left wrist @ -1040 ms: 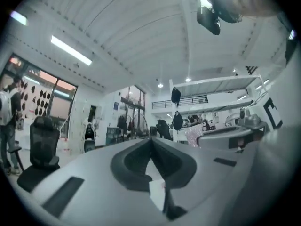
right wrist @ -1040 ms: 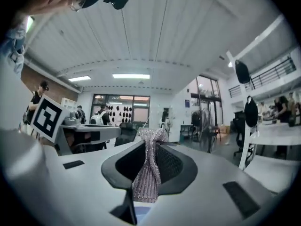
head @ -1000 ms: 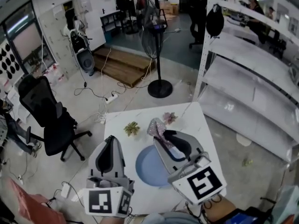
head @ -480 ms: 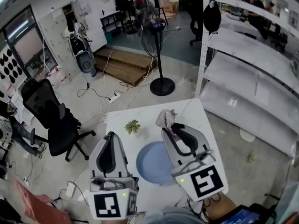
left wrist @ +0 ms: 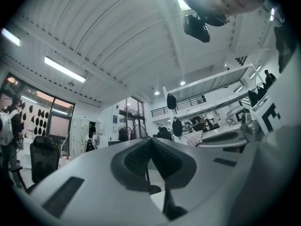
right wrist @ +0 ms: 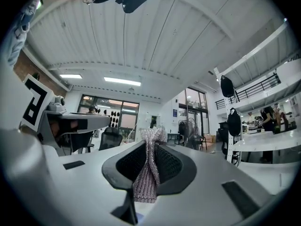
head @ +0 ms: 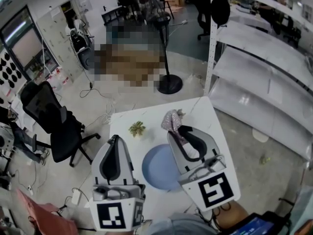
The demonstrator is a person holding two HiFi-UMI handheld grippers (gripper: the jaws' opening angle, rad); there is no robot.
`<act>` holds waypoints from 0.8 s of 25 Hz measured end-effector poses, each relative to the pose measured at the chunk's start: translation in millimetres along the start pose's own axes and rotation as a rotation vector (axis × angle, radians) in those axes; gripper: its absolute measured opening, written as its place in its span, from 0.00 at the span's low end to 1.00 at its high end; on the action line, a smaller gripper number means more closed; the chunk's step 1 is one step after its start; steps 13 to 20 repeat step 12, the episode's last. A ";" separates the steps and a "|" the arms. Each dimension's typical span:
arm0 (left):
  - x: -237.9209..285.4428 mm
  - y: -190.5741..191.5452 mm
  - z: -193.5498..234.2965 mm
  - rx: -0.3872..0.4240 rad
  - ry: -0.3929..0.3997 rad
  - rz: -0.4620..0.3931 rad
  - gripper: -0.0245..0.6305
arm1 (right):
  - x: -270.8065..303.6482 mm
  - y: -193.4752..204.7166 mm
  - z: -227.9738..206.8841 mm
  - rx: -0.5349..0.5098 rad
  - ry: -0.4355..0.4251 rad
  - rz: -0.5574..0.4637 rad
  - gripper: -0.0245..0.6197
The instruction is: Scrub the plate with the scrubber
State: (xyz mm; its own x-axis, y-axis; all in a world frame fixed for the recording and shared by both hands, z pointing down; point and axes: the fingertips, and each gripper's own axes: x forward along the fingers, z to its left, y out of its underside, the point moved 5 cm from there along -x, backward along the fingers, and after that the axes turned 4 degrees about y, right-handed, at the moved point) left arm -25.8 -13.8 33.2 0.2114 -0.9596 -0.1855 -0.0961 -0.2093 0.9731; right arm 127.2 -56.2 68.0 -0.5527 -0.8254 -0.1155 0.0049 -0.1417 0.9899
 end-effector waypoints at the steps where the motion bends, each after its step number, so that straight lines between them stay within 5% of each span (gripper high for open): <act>1: 0.6 -0.8 -0.7 -0.002 0.003 -0.005 0.05 | 0.2 0.8 0.0 0.002 0.000 0.002 0.15; 20: 3.6 -3.4 -6.4 -0.010 0.021 -0.012 0.05 | 0.8 1.0 0.3 0.004 -0.005 -0.006 0.15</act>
